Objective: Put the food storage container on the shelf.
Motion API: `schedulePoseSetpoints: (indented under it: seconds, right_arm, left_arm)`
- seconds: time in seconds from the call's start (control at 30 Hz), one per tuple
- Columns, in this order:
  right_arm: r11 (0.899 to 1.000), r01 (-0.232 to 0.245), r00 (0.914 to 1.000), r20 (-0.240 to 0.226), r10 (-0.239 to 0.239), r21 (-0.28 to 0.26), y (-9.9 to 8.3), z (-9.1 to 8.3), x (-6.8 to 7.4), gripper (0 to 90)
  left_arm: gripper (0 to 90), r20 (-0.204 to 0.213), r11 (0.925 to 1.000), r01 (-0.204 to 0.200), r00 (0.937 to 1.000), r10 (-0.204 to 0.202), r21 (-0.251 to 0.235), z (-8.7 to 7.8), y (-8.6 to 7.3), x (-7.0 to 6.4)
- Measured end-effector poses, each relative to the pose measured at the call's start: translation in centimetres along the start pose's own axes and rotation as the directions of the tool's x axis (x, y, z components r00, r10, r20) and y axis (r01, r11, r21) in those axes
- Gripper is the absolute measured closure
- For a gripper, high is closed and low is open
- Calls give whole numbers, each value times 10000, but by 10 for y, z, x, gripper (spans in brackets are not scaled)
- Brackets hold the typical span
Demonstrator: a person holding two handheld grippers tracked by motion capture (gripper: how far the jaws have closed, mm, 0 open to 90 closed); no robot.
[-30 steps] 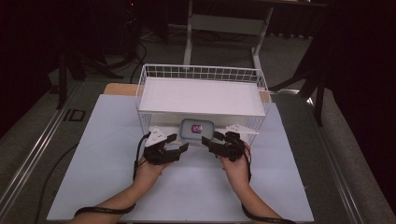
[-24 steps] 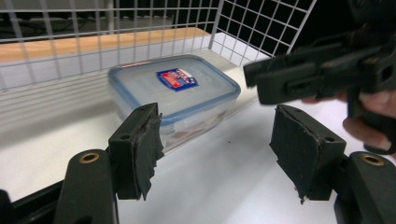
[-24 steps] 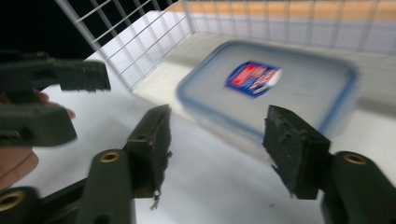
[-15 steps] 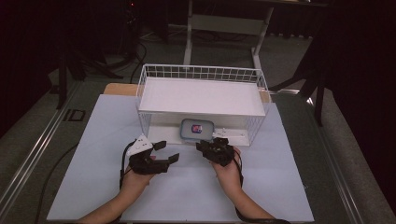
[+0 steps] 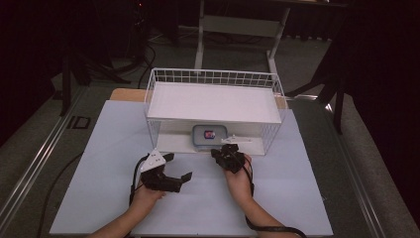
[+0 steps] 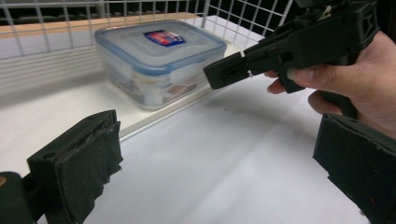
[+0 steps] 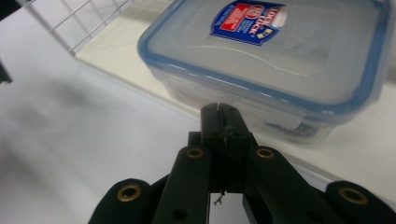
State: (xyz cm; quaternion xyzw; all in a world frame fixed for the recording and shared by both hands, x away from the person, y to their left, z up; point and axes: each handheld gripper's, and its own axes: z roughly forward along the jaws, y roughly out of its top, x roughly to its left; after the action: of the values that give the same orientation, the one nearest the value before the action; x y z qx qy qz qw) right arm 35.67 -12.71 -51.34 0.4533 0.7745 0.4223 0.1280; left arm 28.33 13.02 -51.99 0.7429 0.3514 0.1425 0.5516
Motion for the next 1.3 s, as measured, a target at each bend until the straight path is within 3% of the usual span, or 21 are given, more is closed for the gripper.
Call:
schedulePoseSetpoints:
  seconds: [0.3,0.43,0.63,0.87,1.07,1.2,1.3]
  right_arm:
    - [9999,-119,9999,85,119,-22,1,6,-3,900]
    - [9997,-214,9998,48,214,-67,3,13,-2,900]
    - [9992,-258,9997,7,259,-301,10,21,2,900]
    - [9993,-63,9992,397,77,-363,18,30,0,900]
    - [9992,-184,9982,566,205,-366,19,36,-4,900]
    - [9985,-95,9985,538,124,-531,18,32,-4,900]
    - [9986,-136,9991,385,155,-503,16,26,-2,900]
  left_arm:
    - [19,-124,9991,-413,9991,412,-55,2,1,-3]
    - [19,-89,9995,-275,9996,274,-120,2,0,-1]
    - [19,-261,9990,-379,9990,373,-225,0,1,0]
    - [19,-260,9988,-422,9988,416,-228,0,1,-1]
    - [19,-240,9988,-448,9987,443,-221,0,1,-1]
    - [19,-361,9972,-687,9971,676,-285,-1,2,0]
    - [19,-372,9975,-619,9975,606,-354,-2,3,1]
